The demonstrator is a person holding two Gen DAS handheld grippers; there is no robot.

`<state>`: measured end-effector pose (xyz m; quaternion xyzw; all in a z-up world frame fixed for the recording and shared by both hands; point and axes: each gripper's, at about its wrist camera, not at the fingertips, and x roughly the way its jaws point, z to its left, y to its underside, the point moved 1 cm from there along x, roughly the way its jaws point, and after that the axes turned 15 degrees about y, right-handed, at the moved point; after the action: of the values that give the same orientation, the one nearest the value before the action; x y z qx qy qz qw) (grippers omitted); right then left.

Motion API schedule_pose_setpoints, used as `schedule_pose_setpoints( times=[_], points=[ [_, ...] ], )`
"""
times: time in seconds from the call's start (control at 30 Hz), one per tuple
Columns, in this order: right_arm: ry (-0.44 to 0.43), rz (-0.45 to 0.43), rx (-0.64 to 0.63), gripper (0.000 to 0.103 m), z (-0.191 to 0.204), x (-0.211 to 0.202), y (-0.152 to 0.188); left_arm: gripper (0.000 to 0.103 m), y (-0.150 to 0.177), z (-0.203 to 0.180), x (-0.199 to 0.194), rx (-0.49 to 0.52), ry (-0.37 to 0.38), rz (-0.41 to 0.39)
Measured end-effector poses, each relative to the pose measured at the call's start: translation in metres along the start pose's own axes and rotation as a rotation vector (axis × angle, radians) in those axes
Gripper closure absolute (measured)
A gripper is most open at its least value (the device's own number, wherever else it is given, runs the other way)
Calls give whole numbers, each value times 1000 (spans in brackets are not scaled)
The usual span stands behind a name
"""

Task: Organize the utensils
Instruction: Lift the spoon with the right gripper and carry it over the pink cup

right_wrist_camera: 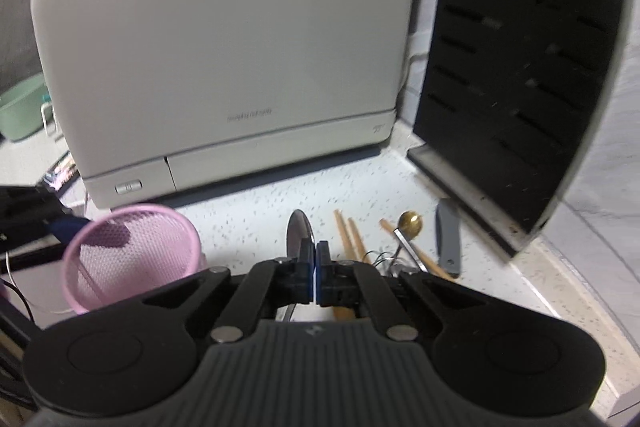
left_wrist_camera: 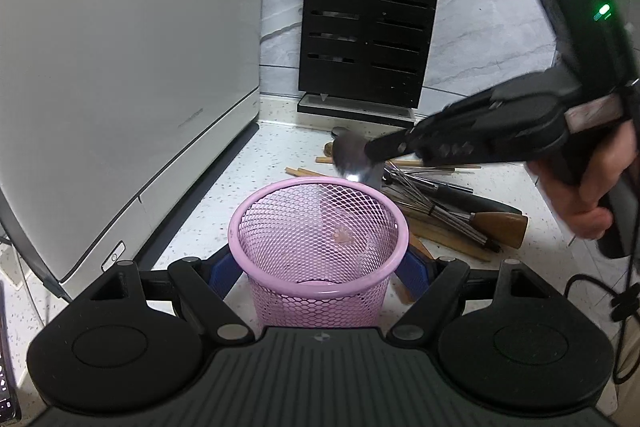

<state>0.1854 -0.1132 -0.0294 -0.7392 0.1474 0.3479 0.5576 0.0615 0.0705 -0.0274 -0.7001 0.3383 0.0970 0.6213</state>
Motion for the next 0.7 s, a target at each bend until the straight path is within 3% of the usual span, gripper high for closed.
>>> schedule_pose_setpoints(
  times=[0.43, 0.7],
  points=[
    [65, -128, 44, 103, -13, -49, -5, 10, 0, -6, 3, 12, 5, 1],
    [84, -296, 131, 103, -30, -91, -21, 10, -1, -14, 8, 30, 28, 6]
  ],
)
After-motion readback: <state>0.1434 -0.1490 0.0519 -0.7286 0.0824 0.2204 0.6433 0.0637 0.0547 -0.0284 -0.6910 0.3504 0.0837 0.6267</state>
